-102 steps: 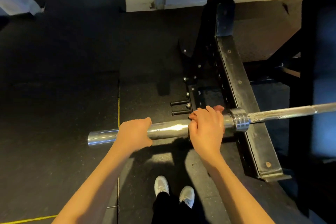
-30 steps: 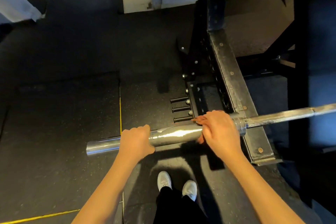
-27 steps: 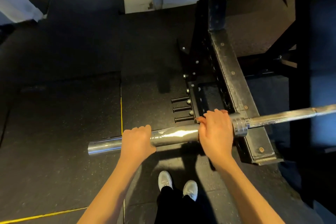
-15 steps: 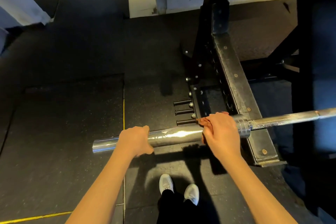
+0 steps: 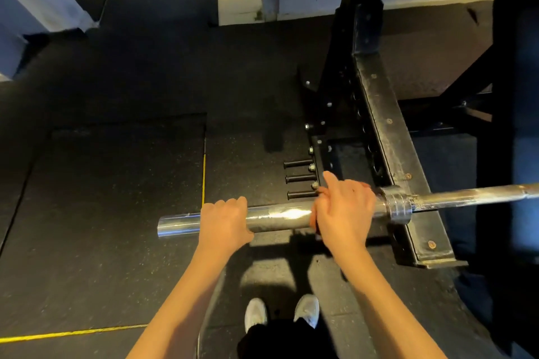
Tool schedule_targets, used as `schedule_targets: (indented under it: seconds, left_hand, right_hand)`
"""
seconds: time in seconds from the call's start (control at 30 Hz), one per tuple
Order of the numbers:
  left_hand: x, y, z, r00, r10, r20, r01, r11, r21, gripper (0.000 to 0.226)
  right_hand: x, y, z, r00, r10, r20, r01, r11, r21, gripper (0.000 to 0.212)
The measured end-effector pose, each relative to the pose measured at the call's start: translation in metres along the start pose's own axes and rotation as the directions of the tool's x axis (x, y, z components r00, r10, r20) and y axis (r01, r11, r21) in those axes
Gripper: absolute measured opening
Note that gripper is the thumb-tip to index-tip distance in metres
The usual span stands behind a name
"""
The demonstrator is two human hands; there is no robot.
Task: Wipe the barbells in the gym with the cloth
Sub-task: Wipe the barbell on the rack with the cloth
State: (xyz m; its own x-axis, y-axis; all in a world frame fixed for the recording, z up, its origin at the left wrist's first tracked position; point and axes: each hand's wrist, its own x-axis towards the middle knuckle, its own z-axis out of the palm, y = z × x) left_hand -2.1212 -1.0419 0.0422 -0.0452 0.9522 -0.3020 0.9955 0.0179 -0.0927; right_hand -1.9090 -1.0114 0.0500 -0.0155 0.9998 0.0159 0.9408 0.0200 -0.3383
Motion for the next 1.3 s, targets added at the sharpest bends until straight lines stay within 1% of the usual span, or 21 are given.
schedule_targets:
  seconds: [0.07,0.13,0.2,0.27,0.3,0.37,0.43,0.5,0.57,0.63,0.67,0.73,0.83,0.87,0.9,0.97,1.03,1.1,1.17,1.23,1.3]
  left_hand:
    - [-0.001,0.000,0.002,0.999,-0.001,-0.039,0.001,1.000,-0.009,0.034]
    - [-0.005,0.001,0.009,0.997,0.027,-0.072,-0.027,1.000,0.000,0.036]
    - [-0.006,0.000,0.014,0.989,0.070,-0.130,-0.068,0.998,0.019,0.039]
    - [-0.004,-0.005,0.011,0.995,0.075,-0.068,-0.076,0.997,-0.024,0.037]
    - [0.001,-0.009,0.007,0.997,0.074,0.028,-0.071,0.995,-0.075,0.041]
    - [0.012,-0.018,-0.004,0.955,0.107,0.278,-0.040,0.971,-0.236,0.060]
    - [0.020,-0.022,-0.011,0.914,0.118,0.388,0.001,0.956,-0.294,0.076]
    - [0.019,-0.019,-0.013,0.922,0.093,0.375,-0.002,0.972,-0.235,0.069]
    - [0.013,-0.015,-0.011,0.953,0.077,0.293,-0.031,0.987,-0.158,0.055]
    - [0.004,-0.012,-0.007,0.981,0.076,0.177,-0.054,0.990,-0.127,0.046]
    - [0.000,-0.011,-0.005,0.989,0.074,0.125,-0.059,0.992,-0.114,0.042]
    - [-0.007,-0.008,-0.001,0.997,0.058,0.051,-0.054,0.995,-0.082,0.035]
    - [-0.012,-0.008,0.003,0.998,0.060,-0.004,-0.060,0.994,-0.086,0.032]
    - [-0.013,-0.010,0.001,0.997,0.075,0.016,-0.073,0.992,-0.107,0.035]
    - [-0.012,-0.011,-0.001,0.993,0.098,0.067,-0.089,0.987,-0.135,0.038]
    - [-0.004,-0.015,-0.010,0.956,0.156,0.248,-0.108,0.975,-0.196,0.045]
    - [0.009,-0.018,-0.019,0.878,0.217,0.426,-0.122,0.963,-0.238,0.051]
    - [0.016,-0.019,-0.022,0.826,0.272,0.494,-0.155,0.952,-0.264,0.055]
    - [0.012,-0.016,-0.017,0.861,0.277,0.426,-0.185,0.952,-0.244,0.051]
    - [0.001,-0.012,-0.011,0.922,0.239,0.304,-0.186,0.963,-0.193,0.045]
    - [-0.007,-0.010,-0.006,0.952,0.220,0.211,-0.190,0.970,-0.152,0.043]
  right_hand:
    - [-0.017,-0.025,0.013,0.982,-0.184,0.036,0.180,0.980,0.090,0.018]
    - [-0.031,-0.026,0.022,0.932,-0.358,0.058,0.346,0.925,0.155,0.023]
    - [-0.025,-0.008,0.017,0.900,-0.430,0.065,0.418,0.896,0.148,0.025]
    - [-0.015,0.014,0.011,0.925,-0.374,0.066,0.367,0.925,0.098,0.025]
    - [-0.008,0.024,0.006,0.955,-0.291,0.051,0.286,0.955,0.081,0.025]
    - [0.000,0.031,0.003,0.995,-0.096,-0.037,0.099,0.992,0.082,0.030]
    - [-0.005,0.011,0.009,0.993,0.023,-0.116,-0.013,0.996,0.090,0.030]
    - [-0.018,-0.021,0.021,0.993,-0.045,-0.105,0.058,0.991,0.119,0.023]
    - [-0.034,-0.033,0.030,0.969,-0.238,-0.062,0.246,0.954,0.170,0.024]
    - [-0.031,-0.015,0.025,0.920,-0.391,-0.007,0.387,0.909,0.155,0.028]
    - [-0.027,-0.001,0.020,0.910,-0.415,0.012,0.410,0.903,0.126,0.029]
    - [-0.016,0.025,0.008,0.946,-0.324,0.018,0.322,0.944,0.064,0.026]
    - [-0.005,0.021,0.002,0.994,-0.018,-0.106,0.021,0.999,0.031,0.020]
    - [-0.007,0.008,0.005,0.991,0.025,-0.135,-0.022,0.999,0.025,0.017]
    - [-0.012,-0.007,0.011,0.990,0.004,-0.139,-0.001,1.000,0.022,0.016]
    - [-0.031,-0.024,0.025,0.981,-0.166,-0.103,0.172,0.984,0.056,0.021]
    - [-0.045,-0.018,0.028,0.938,-0.344,-0.047,0.347,0.932,0.107,0.031]
    - [-0.041,0.004,0.017,0.899,-0.437,0.002,0.433,0.892,0.128,0.032]
    - [-0.031,0.024,0.005,0.936,-0.351,0.031,0.347,0.933,0.096,0.029]
    - [-0.019,0.026,0.002,0.994,-0.109,-0.023,0.110,0.993,0.044,0.030]
    - [-0.019,-0.001,0.009,0.990,0.079,-0.119,-0.084,0.996,-0.035,0.026]
